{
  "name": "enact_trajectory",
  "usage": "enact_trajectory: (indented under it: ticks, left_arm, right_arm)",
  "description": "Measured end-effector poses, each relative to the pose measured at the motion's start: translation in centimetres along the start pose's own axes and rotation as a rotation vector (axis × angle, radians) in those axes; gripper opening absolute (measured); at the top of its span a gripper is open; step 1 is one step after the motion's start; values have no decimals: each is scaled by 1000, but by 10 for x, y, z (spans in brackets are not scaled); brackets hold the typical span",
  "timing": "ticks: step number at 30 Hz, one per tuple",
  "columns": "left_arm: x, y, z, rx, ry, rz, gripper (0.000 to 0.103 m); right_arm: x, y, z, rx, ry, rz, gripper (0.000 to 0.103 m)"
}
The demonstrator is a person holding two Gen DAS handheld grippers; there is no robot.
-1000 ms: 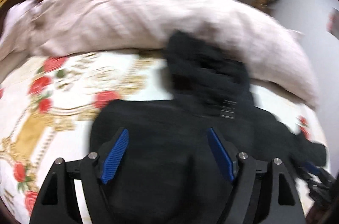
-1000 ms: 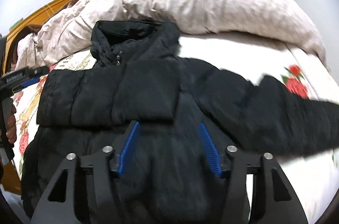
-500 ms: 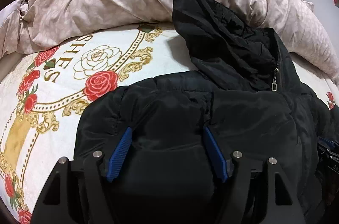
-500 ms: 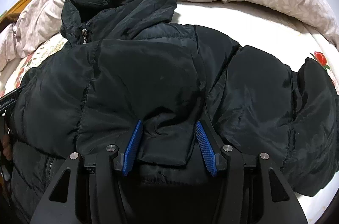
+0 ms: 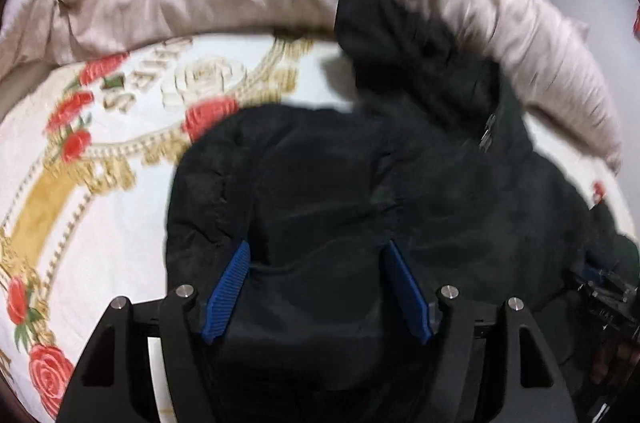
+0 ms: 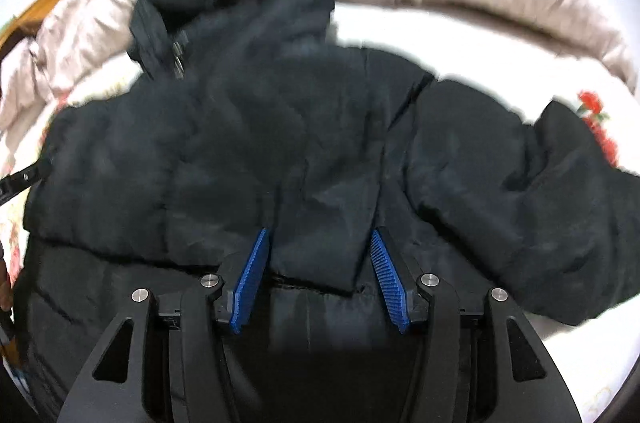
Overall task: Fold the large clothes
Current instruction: 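Open the left tool, release the sleeve and withdraw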
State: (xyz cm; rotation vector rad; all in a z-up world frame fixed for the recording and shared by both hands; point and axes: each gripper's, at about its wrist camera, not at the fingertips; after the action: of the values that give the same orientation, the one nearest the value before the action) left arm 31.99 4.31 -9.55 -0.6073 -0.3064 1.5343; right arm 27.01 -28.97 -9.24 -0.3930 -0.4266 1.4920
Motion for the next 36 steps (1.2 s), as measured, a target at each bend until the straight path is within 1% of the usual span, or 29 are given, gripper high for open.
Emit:
enact_trajectory:
  ticks: [2, 5, 9, 13, 17, 20, 24, 28, 34, 36]
  left_arm:
    - [-3, -1, 1, 0, -20, -14, 72]
    - [-8, -1, 18, -13, -7, -16, 71]
    - [-17, 10, 64, -64, 9, -23, 71]
    - [-31, 34, 118, -103, 23, -26, 71]
    - [-49, 65, 171, -132, 59, -33, 72]
    - [-58, 82, 203, -136, 90, -27, 72]
    - [-72, 104, 240, -140, 99, -31, 72]
    - [-87, 122, 263, -143, 105, -54, 72]
    - [-103, 137, 283, -147, 112, -71, 72]
    - [-106, 138, 285, -145, 117, -66, 72]
  right_arm:
    - [1, -2, 8, -3, 6, 3, 54]
    - [-1, 4, 26, -21, 13, 9, 54]
    - [1, 25, 72, -74, 8, 6, 54]
    - [10, 49, 123, -121, 5, 19, 54]
    - [13, 73, 175, -171, 12, 18, 54]
    - [13, 88, 204, -199, 18, 8, 55]
    - [11, 110, 243, -236, 31, 1, 55]
    - [7, 132, 272, -255, 38, -5, 55]
    - [-4, 149, 288, -271, 44, -29, 56]
    - [-10, 153, 290, -267, 34, -43, 61]
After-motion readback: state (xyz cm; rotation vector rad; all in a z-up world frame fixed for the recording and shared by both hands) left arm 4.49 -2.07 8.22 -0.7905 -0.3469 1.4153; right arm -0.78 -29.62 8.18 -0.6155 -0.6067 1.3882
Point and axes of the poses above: each gripper's, at about its wrist camera, not at the fingertips, and z roughly against the way its jaws point, x to its left, y to its underside, and after that the axes turned 1 degree about y, right-handed
